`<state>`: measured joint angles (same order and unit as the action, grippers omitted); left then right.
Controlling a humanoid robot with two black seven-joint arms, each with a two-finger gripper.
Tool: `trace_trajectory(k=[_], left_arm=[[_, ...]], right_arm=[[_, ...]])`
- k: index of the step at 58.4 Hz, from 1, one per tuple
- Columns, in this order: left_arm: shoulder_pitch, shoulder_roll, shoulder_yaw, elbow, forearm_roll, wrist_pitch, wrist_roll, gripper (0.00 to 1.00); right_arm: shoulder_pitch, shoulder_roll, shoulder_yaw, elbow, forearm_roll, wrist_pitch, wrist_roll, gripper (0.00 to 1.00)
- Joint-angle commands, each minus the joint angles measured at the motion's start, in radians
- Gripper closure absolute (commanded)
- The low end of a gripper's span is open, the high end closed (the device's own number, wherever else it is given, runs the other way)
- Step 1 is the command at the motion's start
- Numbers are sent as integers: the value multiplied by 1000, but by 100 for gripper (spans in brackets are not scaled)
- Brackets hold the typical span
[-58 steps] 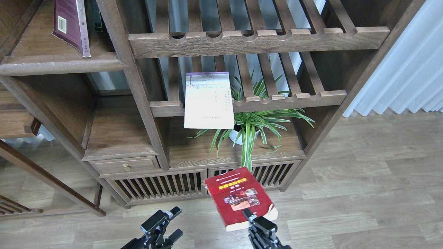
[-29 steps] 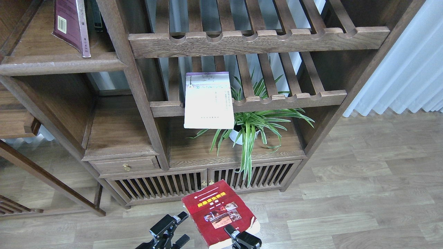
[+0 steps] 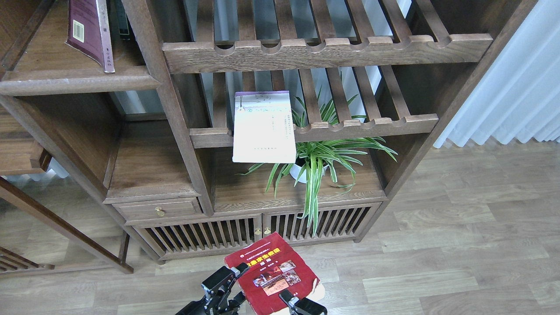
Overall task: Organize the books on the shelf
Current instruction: 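Grasp the red-and-white book with the left gripper from the right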
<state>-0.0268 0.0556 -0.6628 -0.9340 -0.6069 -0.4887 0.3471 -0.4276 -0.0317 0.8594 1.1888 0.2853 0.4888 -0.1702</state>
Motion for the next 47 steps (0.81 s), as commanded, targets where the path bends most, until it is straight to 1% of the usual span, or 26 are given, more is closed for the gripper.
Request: trace_trajectory(k=[1,6,16,29,31,34,35,36,37,38,40,41,43,44,47], left_arm=[[1,-17,-3,7,-8,0,1,83],[-2,-33,-4,7,-7,0,3,89],[-10,-33,3,7,6,0,6,93],[-10,-8,-17,-2,45,0,9,94],[-8,6,-24,-11,50,0,9,94],[-5,29,-38,-22,55,0,13,94],[-5,49,-53,-31,61,0,15,94],[-4,58,-61,-35,64,0,15,94],[-4,90,-89,-55,79,0,16,94],[-2,110,-104,-69,87,0,16,94],[-2,127,-119,-85,93,0,16,94],[-1,145,-132,-100,99,0,19,94],[-1,165,-145,-118,105,0,21,94],[1,188,-159,-138,113,0,24,94],[7,233,-184,-173,127,0,32,94]], right_arm=[[-5,-2,-3,0,0,0,-2,95],[-5,-2,-3,0,0,0,-2,95],[-5,-4,-2,0,0,0,-2,95],[-5,-4,-2,-1,0,0,-2,94],[-5,-4,-2,-1,0,0,0,93],[-5,-4,-2,-1,0,0,0,89],[-5,-4,-2,-3,0,0,0,81],[-5,-2,-2,-5,-1,0,0,76],[-5,-2,-3,-15,-9,0,-2,56],[-5,-4,-2,-23,-21,0,-2,46],[-5,-4,0,-32,-35,0,-2,40],[-5,-4,3,-41,-47,0,-2,35],[-5,-4,6,-52,-60,0,-2,30],[-5,-4,6,-63,-69,0,-2,24],[-5,-4,6,-81,-78,0,-2,15]])
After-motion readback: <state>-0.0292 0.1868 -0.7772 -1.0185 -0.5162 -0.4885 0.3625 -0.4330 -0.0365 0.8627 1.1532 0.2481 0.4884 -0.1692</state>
